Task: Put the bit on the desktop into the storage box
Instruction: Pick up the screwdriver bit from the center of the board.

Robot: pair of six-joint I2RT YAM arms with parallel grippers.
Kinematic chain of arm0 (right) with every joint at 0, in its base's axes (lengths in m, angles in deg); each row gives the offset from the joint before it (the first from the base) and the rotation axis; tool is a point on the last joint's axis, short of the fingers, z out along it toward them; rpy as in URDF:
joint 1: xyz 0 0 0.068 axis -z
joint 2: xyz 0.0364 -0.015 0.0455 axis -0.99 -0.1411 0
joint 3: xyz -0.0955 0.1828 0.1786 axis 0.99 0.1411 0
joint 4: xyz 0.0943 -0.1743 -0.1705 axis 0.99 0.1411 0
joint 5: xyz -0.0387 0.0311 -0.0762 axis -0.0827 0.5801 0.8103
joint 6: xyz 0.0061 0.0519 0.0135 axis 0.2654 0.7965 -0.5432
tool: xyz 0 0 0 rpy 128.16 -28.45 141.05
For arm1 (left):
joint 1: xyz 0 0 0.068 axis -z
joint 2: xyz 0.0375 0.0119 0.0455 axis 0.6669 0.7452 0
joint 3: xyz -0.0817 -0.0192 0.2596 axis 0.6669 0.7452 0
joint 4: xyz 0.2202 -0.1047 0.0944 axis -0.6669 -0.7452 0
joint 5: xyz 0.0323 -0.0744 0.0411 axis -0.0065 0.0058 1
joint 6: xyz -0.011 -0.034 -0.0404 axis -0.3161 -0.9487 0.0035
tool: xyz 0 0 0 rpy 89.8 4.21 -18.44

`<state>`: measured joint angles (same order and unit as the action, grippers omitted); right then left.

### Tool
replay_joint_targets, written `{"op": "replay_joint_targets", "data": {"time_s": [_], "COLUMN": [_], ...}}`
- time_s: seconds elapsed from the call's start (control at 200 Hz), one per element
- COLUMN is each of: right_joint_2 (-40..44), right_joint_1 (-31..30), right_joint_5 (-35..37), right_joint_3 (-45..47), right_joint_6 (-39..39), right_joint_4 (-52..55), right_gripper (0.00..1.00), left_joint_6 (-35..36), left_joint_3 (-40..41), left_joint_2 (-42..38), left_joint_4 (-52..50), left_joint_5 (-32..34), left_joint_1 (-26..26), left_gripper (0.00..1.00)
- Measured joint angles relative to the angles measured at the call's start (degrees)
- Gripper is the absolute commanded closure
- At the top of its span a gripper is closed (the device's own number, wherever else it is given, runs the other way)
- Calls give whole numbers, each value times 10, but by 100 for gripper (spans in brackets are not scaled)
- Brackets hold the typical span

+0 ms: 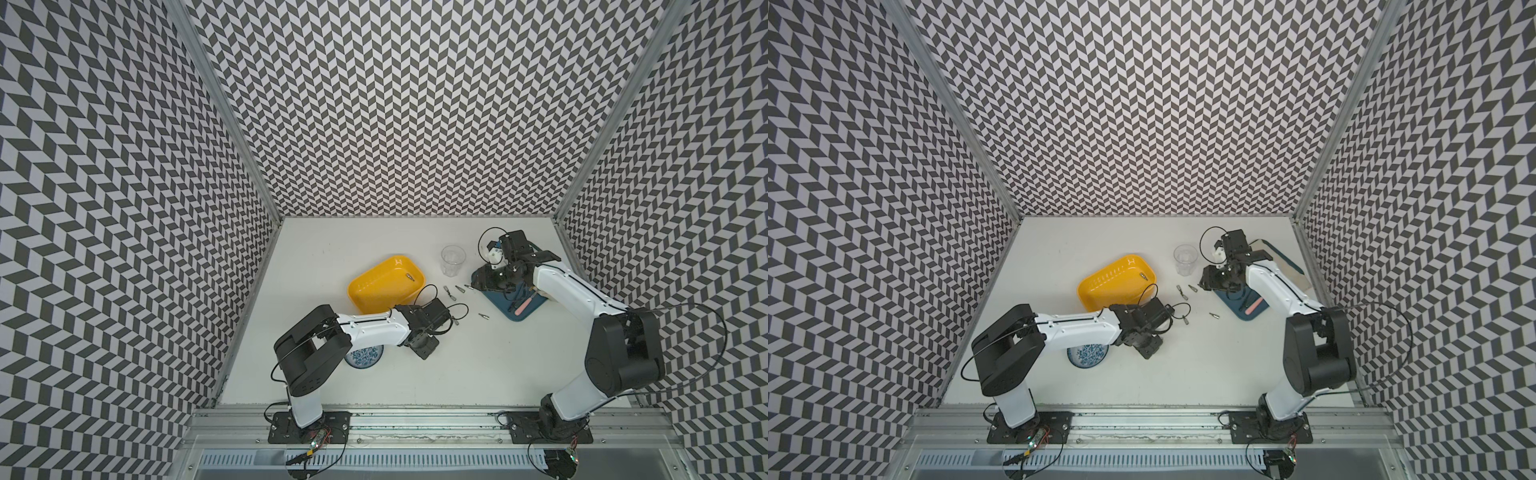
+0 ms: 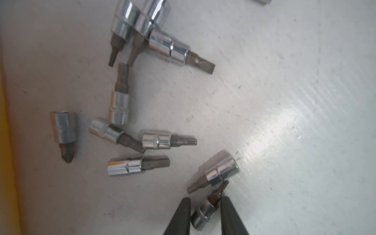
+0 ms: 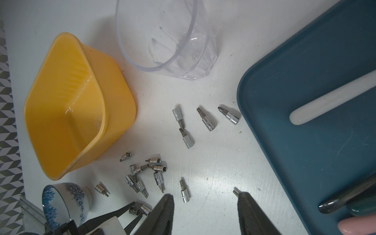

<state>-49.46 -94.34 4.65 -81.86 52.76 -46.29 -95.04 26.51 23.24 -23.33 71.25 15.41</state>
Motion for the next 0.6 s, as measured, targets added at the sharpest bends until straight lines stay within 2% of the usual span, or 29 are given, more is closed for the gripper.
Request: {"op": "replay_joint_targets", "data": {"time_s": [0.301,0.451,0.601], "right_joint_2": [11,16,17], "right_joint_1": [-2,-10,-25], "right_joint_5": [0,4,16], "right_joint_3": [32,51,68], "right_joint_6": [0,3,7], "right_joint_4": [-1,-3,-3], "right_gripper": [45,44,43], "left_joint_6": [2,4,2], "left_joint_3": [-4,-5,-5], "left_joint_2": [3,3,2], "left_joint_4": [-4,-4,-4], "left_joint_5": [-4,-11,-22], "left_joint_1": [0,0,-1], "left_gripper": [83,100,100]}}
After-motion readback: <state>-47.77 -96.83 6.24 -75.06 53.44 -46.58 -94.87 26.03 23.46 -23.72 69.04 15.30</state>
